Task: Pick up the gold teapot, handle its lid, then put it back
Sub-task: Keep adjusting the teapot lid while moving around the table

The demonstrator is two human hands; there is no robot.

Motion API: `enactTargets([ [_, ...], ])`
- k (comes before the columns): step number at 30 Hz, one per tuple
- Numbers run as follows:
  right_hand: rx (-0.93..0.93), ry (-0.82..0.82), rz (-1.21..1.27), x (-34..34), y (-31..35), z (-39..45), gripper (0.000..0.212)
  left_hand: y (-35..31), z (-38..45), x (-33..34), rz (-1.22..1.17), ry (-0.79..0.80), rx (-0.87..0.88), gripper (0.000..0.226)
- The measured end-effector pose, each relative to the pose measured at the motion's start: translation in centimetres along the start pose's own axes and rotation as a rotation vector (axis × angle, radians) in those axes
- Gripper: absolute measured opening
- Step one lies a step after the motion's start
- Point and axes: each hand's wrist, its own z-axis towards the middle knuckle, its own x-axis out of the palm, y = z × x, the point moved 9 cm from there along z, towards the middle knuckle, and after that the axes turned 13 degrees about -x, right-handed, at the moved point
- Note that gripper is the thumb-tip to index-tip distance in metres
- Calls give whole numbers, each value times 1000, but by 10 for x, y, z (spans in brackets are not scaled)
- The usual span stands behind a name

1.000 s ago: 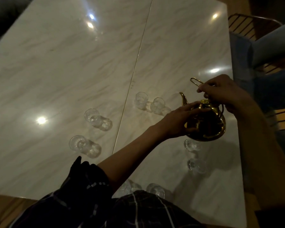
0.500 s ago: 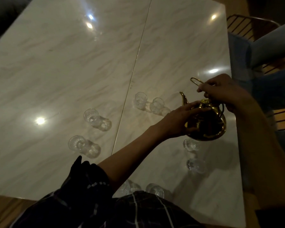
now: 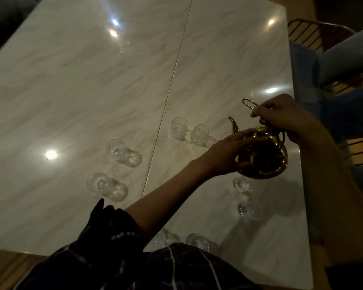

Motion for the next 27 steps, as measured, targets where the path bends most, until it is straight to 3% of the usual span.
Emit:
enactTargets([
  [27,8,1,62,25,-17,9,16,27,-1,8,24,21,-35,75],
])
